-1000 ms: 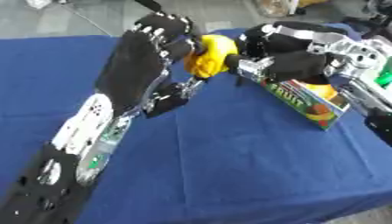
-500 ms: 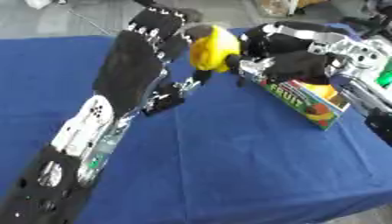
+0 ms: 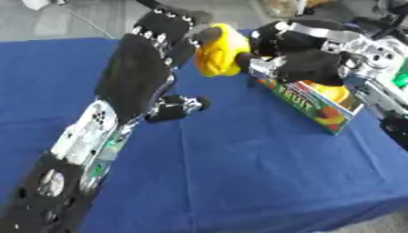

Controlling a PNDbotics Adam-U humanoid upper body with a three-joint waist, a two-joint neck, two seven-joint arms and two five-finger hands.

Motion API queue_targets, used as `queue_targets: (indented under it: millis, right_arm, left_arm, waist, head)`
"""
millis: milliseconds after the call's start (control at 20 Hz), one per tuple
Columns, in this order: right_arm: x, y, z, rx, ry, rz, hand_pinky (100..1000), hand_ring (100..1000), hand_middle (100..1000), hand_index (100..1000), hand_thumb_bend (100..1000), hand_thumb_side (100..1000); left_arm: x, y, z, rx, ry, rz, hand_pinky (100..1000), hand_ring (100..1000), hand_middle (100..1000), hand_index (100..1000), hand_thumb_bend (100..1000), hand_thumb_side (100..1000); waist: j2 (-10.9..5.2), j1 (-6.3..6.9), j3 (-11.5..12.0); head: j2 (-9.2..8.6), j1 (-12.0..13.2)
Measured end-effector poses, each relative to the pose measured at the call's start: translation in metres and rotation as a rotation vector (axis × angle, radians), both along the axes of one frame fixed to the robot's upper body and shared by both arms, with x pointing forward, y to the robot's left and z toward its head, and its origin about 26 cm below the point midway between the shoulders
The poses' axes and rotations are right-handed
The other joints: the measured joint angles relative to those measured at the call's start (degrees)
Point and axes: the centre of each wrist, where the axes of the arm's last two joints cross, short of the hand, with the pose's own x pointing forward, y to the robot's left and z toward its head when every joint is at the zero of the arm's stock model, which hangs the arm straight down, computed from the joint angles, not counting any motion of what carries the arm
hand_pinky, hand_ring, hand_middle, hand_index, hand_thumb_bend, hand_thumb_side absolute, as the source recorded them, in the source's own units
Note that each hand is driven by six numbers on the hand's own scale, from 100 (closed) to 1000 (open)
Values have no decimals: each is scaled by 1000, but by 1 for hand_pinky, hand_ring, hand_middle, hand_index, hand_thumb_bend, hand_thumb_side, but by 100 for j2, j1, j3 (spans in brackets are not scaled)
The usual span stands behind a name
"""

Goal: Pick up the objects with one hand, pass them to the other hand, and then place them into the box on the other side of the table.

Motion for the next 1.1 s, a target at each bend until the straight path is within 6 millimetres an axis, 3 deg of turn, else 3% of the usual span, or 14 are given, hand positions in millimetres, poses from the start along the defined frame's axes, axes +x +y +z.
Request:
queue_targets:
  millis: [600, 800, 850, 900, 1100]
  right_arm:
    - [0, -10, -3, -7, -2, -53, 579, 779, 481, 544, 113, 187]
    - [-1, -23, -4, -20, -13, -107, 580, 778, 480, 544, 117, 178]
    - [-1, -26, -4, -23, -18, -122, 580, 778, 482, 545, 100, 222]
    - [-2, -30, -5, -24, -24, -138, 580, 778, 480, 545, 116, 172]
    - [-4, -47, -6, -26, -48, -215, 584, 779, 482, 546, 111, 166]
  left_arm:
    - [0, 6, 1, -159, -49, 79, 765, 731, 722, 811, 1000, 179]
    - [2, 19, -5, -175, -45, 106, 765, 726, 718, 809, 1000, 148]
    - [3, 22, -7, -172, -41, 113, 766, 725, 718, 807, 1000, 142]
    - [3, 26, -9, -167, -35, 119, 767, 725, 717, 807, 1000, 138]
    - [3, 42, -15, -152, 0, 145, 769, 720, 713, 804, 1000, 168]
  waist:
    - [0, 0, -3]
    - [-2, 0, -14]
    - [-2, 0, -15]
    - [-3, 0, -16]
    - [-5, 2, -17]
  head:
    - [-41, -20]
    - [-41, -38]
    - [-41, -44]
    - [-40, -49]
    - [-30, -91]
